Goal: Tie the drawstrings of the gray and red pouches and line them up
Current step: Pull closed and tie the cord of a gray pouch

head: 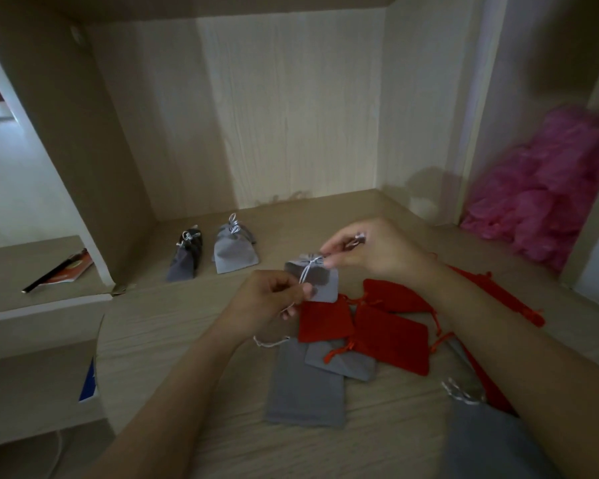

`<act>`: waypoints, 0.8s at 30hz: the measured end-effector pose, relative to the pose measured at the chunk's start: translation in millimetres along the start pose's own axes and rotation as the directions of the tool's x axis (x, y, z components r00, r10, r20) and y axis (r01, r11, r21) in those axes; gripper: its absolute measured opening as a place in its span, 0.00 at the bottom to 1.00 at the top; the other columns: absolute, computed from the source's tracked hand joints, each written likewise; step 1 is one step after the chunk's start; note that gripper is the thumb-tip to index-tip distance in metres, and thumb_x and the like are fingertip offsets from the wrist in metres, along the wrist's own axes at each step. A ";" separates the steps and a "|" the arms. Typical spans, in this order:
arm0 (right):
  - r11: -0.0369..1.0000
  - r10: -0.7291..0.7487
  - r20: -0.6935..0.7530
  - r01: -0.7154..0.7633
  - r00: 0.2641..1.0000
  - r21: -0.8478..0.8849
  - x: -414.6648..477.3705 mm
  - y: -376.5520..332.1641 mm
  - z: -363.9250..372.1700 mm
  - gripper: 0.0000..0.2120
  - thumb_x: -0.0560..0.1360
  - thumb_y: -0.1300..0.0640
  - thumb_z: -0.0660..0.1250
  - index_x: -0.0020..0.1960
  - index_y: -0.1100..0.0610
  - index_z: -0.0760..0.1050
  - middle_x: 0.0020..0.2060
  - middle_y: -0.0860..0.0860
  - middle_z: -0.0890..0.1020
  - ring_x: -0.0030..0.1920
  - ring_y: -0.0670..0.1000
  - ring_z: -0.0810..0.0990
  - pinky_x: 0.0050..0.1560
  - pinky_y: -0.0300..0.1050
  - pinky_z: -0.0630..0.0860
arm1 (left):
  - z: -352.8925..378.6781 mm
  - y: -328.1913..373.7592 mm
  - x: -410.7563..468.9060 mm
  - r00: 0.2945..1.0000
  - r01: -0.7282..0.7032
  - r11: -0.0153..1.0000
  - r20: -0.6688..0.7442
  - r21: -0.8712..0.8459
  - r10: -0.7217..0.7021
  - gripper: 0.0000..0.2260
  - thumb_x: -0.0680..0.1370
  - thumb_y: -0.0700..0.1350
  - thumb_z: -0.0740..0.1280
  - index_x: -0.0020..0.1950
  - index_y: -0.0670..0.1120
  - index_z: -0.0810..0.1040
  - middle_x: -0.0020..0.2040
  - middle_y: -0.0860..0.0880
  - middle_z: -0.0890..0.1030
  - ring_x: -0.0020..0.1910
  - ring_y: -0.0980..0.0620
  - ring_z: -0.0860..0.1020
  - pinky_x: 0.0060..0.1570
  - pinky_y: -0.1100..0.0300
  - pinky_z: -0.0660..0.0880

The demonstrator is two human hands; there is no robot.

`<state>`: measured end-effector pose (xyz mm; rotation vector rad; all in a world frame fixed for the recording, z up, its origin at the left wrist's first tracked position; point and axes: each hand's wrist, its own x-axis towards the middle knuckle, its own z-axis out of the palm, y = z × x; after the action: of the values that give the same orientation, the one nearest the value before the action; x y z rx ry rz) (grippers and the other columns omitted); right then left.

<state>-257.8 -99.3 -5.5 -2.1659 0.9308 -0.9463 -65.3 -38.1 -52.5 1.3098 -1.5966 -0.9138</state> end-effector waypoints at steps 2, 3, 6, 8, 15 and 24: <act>0.980 -0.042 0.015 0.044 0.999 -0.195 1.3 2.8 2.3 0.10 0.65 0.61 0.78 0.46 0.57 0.85 0.33 0.43 0.81 0.33 0.38 0.77 0.36 0.25 0.68 | -1.3 2.6 -0.2 0.999 -0.037 0.999 -0.036 -0.028 0.036 0.10 0.77 0.43 0.65 0.39 0.39 0.78 0.26 0.50 0.75 0.25 0.57 0.72 0.29 0.67 0.69; 0.966 -0.051 0.013 0.052 0.999 -0.254 1.4 3.4 2.7 0.09 0.66 0.61 0.77 0.46 0.57 0.85 0.32 0.42 0.79 0.33 0.38 0.76 0.35 0.26 0.67 | -2.0 3.7 0.0 0.997 -0.052 0.995 -0.062 -0.082 0.047 0.10 0.77 0.43 0.64 0.40 0.40 0.78 0.26 0.51 0.74 0.25 0.56 0.73 0.29 0.66 0.70; 0.936 -0.068 0.007 0.066 0.998 -0.346 1.0 2.6 4.4 0.05 0.67 0.61 0.75 0.43 0.57 0.85 0.32 0.46 0.80 0.32 0.39 0.74 0.33 0.28 0.67 | -1.6 8.0 0.5 0.989 -0.108 0.984 -0.115 -0.140 0.092 0.11 0.76 0.46 0.61 0.41 0.42 0.79 0.26 0.53 0.75 0.26 0.58 0.74 0.30 0.66 0.72; 0.922 -0.084 -0.002 0.077 0.996 -0.379 0.4 0.4 6.8 0.02 0.67 0.61 0.75 0.40 0.57 0.84 0.33 0.49 0.82 0.31 0.42 0.75 0.33 0.32 0.66 | -0.6 9.0 -0.4 0.978 -0.154 0.985 -0.154 -0.076 0.141 0.09 0.75 0.46 0.63 0.40 0.45 0.80 0.28 0.55 0.76 0.28 0.61 0.72 0.30 0.69 0.69; 0.900 -0.115 0.008 0.108 0.993 -0.422 1.4 -6.0 20.2 0.05 0.69 0.55 0.74 0.41 0.57 0.83 0.36 0.49 0.78 0.38 0.48 0.76 0.36 0.34 0.65 | -0.7 13.2 -3.9 0.964 -0.238 0.912 -0.199 -0.334 0.178 0.08 0.71 0.45 0.68 0.34 0.45 0.83 0.32 0.46 0.78 0.29 0.58 0.71 0.28 0.68 0.66; 0.967 0.032 0.217 -0.085 0.976 0.240 -4.0 -17.2 24.5 0.03 0.72 0.57 0.72 0.39 0.54 0.83 0.34 0.46 0.81 0.37 0.42 0.77 0.44 0.35 0.71 | -13.9 15.7 -2.1 0.982 -0.174 0.659 -0.081 -0.732 0.170 0.09 0.67 0.51 0.74 0.37 0.47 0.81 0.38 0.50 0.80 0.29 0.60 0.72 0.28 0.69 0.71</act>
<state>-234.3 -80.6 -8.4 -1.9697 0.7280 -0.7431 -57.8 -33.4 -33.4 0.5626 -1.1042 -1.2526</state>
